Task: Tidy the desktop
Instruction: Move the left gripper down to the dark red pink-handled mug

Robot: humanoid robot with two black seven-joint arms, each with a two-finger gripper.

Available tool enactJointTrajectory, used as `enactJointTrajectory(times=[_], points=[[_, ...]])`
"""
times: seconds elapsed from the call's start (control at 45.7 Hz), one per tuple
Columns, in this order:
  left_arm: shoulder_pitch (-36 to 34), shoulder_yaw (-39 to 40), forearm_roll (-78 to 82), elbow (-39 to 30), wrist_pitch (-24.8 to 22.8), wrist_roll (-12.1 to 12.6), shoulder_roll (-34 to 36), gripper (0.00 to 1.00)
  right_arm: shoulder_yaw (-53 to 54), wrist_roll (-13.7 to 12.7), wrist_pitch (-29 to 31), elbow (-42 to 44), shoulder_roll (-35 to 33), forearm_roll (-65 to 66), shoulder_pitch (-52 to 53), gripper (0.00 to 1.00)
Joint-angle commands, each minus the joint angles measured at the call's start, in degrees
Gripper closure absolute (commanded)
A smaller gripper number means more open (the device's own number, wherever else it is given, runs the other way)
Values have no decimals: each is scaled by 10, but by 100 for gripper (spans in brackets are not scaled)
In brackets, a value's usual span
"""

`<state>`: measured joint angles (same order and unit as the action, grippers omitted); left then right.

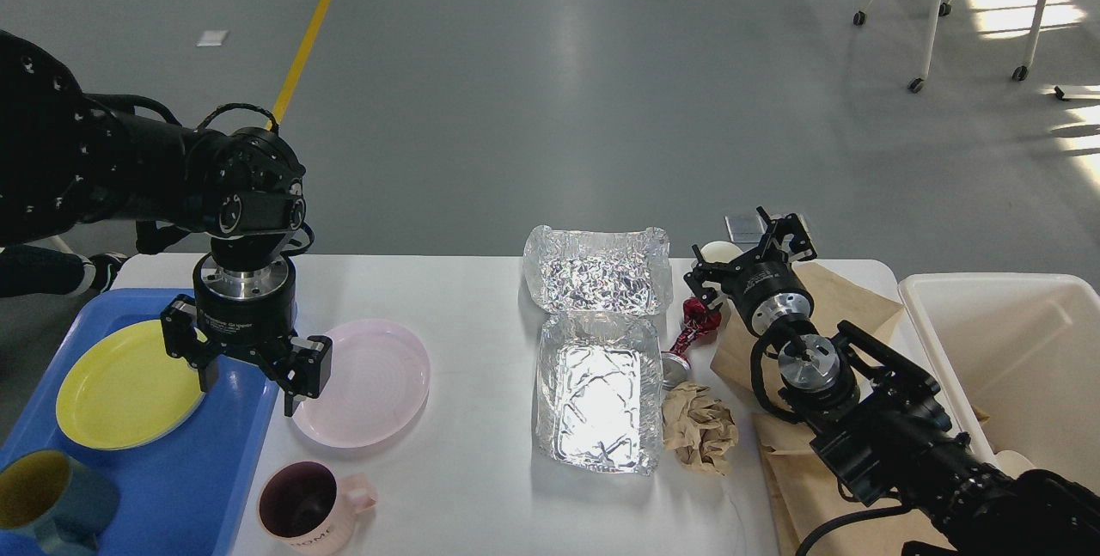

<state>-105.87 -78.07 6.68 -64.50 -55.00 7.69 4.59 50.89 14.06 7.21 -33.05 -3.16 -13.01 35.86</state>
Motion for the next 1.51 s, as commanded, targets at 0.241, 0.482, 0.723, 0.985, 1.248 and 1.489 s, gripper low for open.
enactJointTrajectory(times=[0.241,0.482,0.723,0.985,1.248,1.489], points=[[80,1,0,-1,0,0,-7,13,0,0,0,0,0,0,0,0],[107,-6,-2,5,0,-22,-13,13,0,0,0,0,0,0,0,0],[125,-7,-3,7,0,-21,-12,13,0,0,0,0,0,0,0,0],[135,-8,-2,11,0,-17,-11,13,0,0,0,0,0,0,0,0],[151,-7,-3,23,23,-17,-12,13,0,0,0,0,0,0,0,0],[154,-7,-3,31,69,-17,-12,13,0,0,0,0,0,0,0,0]])
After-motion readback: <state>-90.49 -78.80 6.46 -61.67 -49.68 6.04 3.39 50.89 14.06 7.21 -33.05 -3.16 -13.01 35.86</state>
